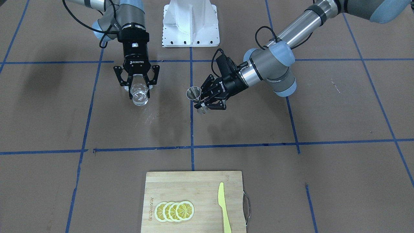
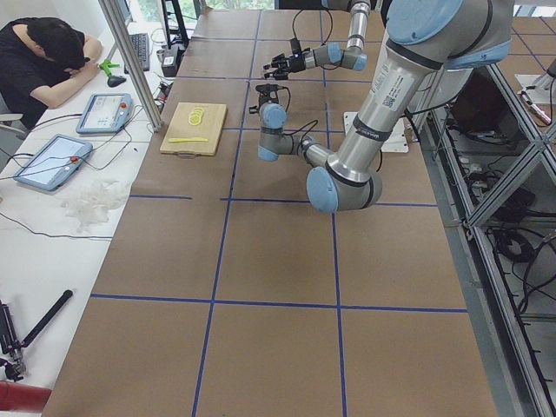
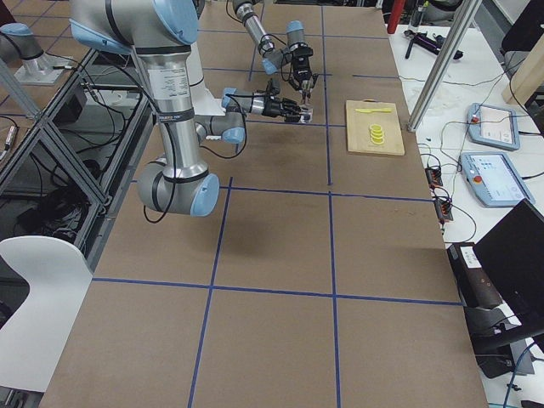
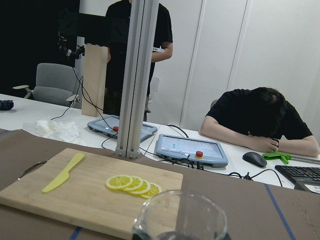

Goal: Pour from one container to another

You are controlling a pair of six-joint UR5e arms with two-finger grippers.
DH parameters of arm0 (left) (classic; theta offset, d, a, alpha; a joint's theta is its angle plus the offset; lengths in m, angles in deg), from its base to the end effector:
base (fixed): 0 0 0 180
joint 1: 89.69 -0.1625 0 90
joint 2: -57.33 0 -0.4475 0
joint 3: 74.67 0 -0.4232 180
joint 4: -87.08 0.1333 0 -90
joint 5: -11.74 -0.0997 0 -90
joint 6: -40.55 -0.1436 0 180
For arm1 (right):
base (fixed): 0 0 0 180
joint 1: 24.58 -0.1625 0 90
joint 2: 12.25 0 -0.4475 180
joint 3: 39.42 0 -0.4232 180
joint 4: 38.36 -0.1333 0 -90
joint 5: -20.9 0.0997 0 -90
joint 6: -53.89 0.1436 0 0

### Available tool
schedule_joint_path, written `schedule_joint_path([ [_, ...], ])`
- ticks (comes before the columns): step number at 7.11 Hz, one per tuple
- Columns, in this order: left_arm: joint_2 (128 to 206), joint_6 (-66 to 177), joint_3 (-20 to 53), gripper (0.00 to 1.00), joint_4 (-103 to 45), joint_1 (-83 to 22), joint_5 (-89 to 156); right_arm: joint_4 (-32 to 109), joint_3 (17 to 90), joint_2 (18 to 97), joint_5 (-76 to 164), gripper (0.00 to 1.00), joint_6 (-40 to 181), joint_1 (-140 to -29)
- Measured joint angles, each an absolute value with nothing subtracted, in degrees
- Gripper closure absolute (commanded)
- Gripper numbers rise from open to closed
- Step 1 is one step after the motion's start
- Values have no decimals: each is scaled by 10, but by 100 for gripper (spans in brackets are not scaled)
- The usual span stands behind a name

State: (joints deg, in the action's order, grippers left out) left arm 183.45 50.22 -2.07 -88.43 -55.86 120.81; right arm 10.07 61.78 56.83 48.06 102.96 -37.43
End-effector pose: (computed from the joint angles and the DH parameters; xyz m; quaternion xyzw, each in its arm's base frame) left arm 0.5929 -0.5014 0.2582 0.5981 0.5084 0.3592 0.5048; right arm -0.5358 -0.3900 0.2782 0.6035 -0.2677 0.1376 0.7384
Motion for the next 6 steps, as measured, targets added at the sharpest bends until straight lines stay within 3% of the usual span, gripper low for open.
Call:
schedule_joint_path([
  [6, 1834, 502, -22, 100, -884, -559, 1208, 238, 633, 493, 501, 100, 925, -398],
])
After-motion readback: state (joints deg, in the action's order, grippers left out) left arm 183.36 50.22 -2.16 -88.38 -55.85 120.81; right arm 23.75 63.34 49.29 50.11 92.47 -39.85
